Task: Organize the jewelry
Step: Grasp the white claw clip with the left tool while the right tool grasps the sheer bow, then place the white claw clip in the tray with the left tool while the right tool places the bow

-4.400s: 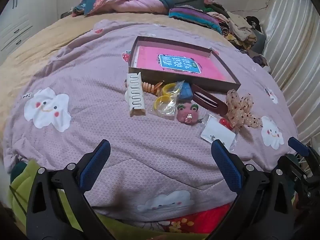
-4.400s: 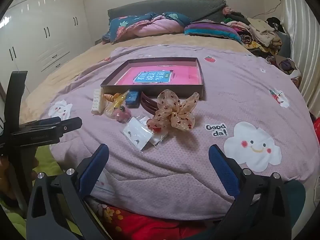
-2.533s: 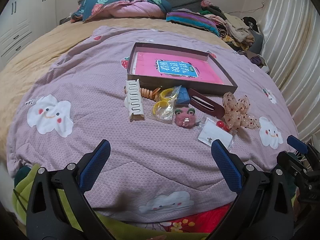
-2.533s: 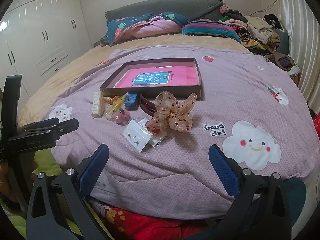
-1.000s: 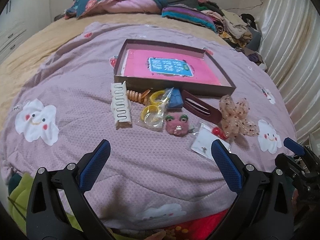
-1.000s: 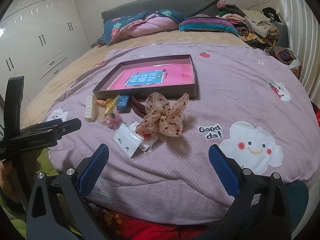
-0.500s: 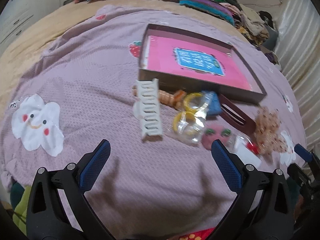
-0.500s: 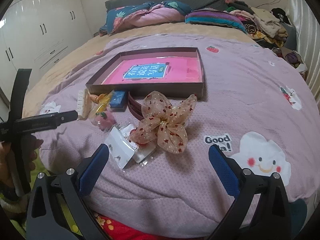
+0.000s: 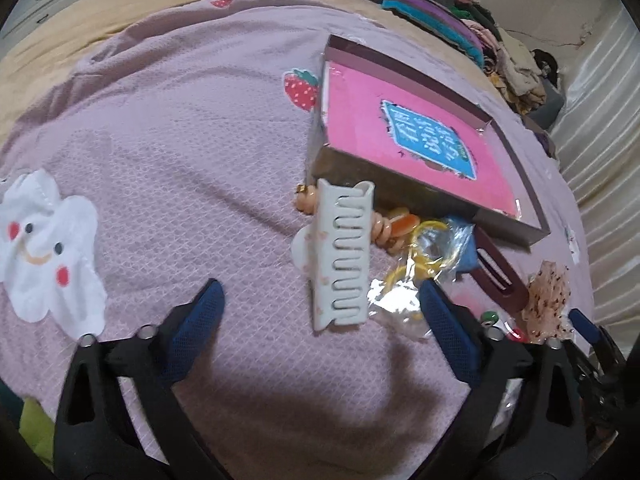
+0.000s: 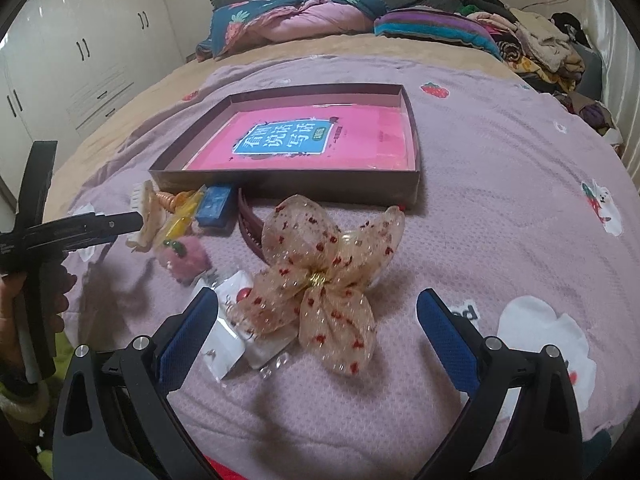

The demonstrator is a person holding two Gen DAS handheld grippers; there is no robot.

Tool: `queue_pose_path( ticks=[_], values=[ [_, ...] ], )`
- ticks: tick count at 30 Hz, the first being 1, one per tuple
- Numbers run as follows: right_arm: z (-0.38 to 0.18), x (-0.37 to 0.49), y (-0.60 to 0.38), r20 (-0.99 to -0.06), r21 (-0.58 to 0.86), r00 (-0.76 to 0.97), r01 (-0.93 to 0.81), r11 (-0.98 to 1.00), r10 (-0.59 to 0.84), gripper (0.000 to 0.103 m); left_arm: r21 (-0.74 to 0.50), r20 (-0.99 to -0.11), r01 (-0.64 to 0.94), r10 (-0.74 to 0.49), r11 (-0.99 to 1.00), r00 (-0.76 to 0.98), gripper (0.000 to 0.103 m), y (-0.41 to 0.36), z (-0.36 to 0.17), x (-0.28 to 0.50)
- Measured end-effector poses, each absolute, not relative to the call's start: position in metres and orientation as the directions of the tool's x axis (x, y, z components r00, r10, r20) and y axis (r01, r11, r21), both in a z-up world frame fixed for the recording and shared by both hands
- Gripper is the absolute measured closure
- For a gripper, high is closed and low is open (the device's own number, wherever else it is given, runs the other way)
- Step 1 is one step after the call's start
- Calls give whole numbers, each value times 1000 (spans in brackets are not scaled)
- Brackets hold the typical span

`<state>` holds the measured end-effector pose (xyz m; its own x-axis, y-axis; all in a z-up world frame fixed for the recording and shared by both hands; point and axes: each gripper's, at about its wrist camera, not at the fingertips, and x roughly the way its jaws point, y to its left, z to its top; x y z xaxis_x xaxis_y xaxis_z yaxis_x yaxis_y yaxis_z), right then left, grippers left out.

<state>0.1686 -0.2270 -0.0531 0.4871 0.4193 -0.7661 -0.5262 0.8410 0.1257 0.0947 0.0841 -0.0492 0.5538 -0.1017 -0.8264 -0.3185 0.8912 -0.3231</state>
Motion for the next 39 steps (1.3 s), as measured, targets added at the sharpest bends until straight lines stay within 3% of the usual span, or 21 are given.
queue_pose_path(
  ticks=[5, 10, 16, 19, 21, 25, 39],
  values=[
    [-62, 174, -223, -779, 128, 470, -529, 839, 415, 19, -307, -837, -318, -95, 897, 538, 28, 87, -57, 108],
    [-68, 178, -229, -773, 176, 447, -532, 828, 451, 54, -291, -839, -302, -90, 908, 537, 30, 82, -58, 116],
    [-65, 173, -242, -753, 181, 464, -535, 825, 467, 71, -267, -841, -285, -79, 921, 535, 35, 74, -58, 120],
    [-63, 171, -255, -745, 203, 467, -521, 829, 476, 73, -245, -840, -282, -58, 928, 539, 52, 71, -58, 120],
    [-60, 169, -263, -739, 209, 477, -510, 835, 476, 74, -231, -841, -287, -42, 930, 540, 58, 71, -57, 119],
    [-46, 163, -286, -713, 217, 514, -484, 848, 476, 74, -241, -829, -288, -42, 927, 557, 83, 75, -54, 115],
    [3, 183, -315, -647, 226, 598, -443, 868, 473, 74, -260, -769, -258, -38, 931, 638, 84, 79, -12, 102]
  ],
)
